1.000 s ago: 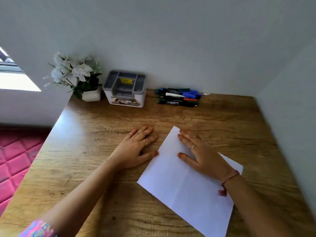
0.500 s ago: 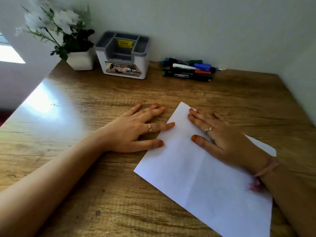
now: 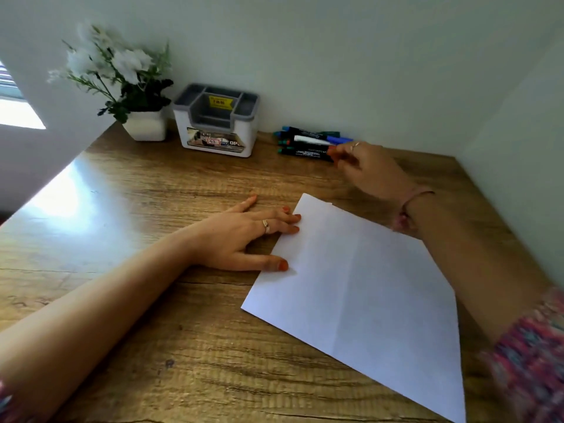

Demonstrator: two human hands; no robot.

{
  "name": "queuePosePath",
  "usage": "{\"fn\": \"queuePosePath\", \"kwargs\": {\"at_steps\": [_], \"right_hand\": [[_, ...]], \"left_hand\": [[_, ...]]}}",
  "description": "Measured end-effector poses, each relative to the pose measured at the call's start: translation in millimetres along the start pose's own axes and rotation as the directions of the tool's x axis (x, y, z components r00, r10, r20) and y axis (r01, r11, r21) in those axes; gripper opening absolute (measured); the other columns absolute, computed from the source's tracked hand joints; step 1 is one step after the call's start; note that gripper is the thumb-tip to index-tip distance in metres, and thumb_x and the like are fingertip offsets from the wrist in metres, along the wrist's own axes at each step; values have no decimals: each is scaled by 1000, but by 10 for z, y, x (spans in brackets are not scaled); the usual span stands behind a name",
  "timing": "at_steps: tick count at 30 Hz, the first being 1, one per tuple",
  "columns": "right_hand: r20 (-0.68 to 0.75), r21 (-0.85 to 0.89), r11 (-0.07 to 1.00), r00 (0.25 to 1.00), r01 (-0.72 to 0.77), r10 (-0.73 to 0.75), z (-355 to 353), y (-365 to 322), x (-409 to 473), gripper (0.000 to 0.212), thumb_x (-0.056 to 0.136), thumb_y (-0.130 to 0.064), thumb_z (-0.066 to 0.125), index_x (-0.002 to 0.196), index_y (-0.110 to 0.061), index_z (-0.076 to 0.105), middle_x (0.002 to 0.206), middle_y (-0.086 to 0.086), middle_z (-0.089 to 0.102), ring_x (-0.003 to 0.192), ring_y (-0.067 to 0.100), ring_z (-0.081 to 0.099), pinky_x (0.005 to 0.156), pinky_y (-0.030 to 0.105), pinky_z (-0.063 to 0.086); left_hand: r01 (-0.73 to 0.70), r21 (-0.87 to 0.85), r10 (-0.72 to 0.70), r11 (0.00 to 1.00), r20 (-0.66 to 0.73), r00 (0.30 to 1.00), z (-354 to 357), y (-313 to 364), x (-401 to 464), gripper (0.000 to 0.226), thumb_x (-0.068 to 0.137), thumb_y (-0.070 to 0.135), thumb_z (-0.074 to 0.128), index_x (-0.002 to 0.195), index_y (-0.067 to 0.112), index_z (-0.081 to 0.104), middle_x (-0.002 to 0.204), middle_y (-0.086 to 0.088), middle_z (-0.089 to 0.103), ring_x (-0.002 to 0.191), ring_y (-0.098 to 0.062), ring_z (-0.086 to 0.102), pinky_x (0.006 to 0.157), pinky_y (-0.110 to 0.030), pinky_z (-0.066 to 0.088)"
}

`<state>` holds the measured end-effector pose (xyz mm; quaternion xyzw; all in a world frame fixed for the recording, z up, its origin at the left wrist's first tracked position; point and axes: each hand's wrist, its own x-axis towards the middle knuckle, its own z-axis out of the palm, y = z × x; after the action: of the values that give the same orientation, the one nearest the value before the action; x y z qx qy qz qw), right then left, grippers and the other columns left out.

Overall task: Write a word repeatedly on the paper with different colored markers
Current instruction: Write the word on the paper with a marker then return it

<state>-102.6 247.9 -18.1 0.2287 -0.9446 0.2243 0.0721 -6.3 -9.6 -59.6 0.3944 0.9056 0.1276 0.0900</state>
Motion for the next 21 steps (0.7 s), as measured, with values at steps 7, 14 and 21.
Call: {"fn": "queuePosePath", "kwargs": {"at_steps": [7,14,21], "right_hand": [[14,-418,908,1000,-18,26,201,70,568,29,95,-28,49,121,-23,61,118,8,62,109,30,54,92,41,34],[100,-532,846,995,44,11,237,-14,647,28,93,-34,52,117,-23,64,117,10,58,109,31,52,90,42,33],[37,-292,955,997,-52,66,217,-326,454,29,98,-25,44,117,-9,60,112,16,54,100,30,53,82,33,39]], "left_hand": [[21,-86,-23,996,-27,999,-7,-4,-10,71,85,68,23,148,36,13,156,19,9,142,6,5,118,-36,-8],[128,-321,-184,938,-148,972,-50,11,-31,72,87,64,32,149,30,15,153,18,12,136,7,9,109,-11,8],[182,-509,-318,841,-195,928,-88,15,29,71,88,50,49,148,20,25,150,5,36,132,-1,37,107,-17,28]]}}
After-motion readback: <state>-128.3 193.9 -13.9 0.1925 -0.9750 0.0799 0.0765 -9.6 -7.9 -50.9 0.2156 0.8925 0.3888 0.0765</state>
